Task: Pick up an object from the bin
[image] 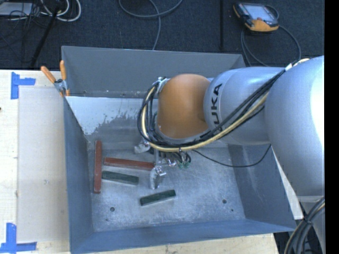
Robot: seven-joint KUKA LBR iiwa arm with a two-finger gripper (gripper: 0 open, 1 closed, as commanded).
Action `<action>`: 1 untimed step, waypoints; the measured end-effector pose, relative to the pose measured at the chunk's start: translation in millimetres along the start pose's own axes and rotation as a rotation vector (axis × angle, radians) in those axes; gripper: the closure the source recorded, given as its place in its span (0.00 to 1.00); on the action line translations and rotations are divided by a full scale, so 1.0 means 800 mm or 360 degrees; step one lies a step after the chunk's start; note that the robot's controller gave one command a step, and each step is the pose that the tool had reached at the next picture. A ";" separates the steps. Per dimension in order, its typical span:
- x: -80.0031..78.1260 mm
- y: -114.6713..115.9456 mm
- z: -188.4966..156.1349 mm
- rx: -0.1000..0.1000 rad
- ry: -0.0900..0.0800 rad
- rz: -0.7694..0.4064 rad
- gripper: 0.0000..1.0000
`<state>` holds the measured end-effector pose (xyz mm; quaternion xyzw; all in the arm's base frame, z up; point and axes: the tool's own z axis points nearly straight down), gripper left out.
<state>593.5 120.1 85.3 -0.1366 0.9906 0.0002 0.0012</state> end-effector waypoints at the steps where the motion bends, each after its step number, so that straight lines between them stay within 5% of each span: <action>1: 0.064 0.070 0.013 0.0001 -0.0016 0.0109 1.00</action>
Offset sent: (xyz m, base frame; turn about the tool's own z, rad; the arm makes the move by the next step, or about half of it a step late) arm 0.0000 0.0000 0.0000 0.0000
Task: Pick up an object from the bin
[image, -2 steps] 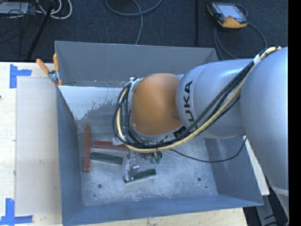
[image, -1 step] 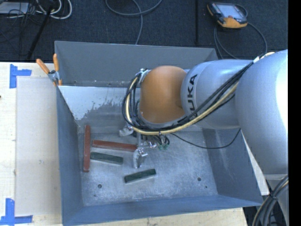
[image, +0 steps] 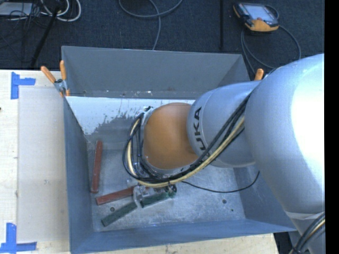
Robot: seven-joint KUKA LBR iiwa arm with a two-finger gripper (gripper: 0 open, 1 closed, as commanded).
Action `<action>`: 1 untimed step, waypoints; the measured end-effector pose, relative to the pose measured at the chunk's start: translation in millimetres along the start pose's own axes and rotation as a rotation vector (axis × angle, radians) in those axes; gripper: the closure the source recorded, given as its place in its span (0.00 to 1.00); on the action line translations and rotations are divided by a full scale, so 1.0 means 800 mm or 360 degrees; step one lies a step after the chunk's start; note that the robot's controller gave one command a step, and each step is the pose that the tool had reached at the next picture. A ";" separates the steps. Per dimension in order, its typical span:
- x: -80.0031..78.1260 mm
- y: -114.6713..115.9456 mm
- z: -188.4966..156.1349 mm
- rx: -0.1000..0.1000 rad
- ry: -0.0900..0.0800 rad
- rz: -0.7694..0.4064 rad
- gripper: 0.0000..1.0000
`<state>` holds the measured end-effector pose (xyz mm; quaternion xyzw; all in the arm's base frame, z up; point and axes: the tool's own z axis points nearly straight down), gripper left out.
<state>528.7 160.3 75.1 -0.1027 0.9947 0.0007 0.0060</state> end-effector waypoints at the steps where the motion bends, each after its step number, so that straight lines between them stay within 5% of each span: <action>1: 0.003 0.000 0.004 -0.0002 0.0011 0.0002 0.00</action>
Offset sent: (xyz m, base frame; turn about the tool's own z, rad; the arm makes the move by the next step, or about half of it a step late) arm 0.0000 0.0000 0.0000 0.0000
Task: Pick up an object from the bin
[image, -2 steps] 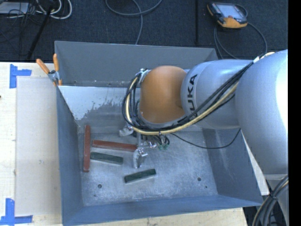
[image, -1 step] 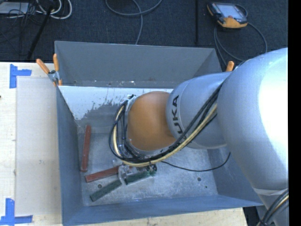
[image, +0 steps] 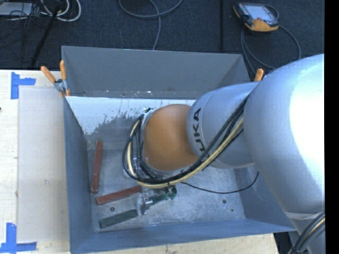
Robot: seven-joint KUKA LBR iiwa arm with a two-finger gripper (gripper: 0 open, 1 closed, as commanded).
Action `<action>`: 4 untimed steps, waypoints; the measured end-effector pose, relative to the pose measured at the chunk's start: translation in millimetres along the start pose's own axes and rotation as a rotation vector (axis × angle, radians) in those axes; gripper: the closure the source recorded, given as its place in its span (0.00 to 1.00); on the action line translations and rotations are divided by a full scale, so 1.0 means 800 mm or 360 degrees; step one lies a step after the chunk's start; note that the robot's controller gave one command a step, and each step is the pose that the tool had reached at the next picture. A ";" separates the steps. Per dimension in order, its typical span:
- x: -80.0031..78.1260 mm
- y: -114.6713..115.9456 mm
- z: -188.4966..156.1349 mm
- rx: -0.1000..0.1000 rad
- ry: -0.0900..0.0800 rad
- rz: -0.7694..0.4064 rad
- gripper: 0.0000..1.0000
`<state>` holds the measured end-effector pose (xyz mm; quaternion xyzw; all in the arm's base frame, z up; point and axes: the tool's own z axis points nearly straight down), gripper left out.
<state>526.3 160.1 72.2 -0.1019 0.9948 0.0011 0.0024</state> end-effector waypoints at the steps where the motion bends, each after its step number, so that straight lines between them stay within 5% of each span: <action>1: -0.002 0.000 -0.003 -0.0001 -0.0005 0.0004 1.00; 3: -0.002 0.000 -0.003 -0.0001 -0.0005 0.0007 1.00; 4: 0.044 0.037 -0.210 0.0001 -0.0003 -0.0042 1.00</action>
Offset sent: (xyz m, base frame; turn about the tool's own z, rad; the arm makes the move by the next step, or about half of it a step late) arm 0.0000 0.0000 0.0000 0.0000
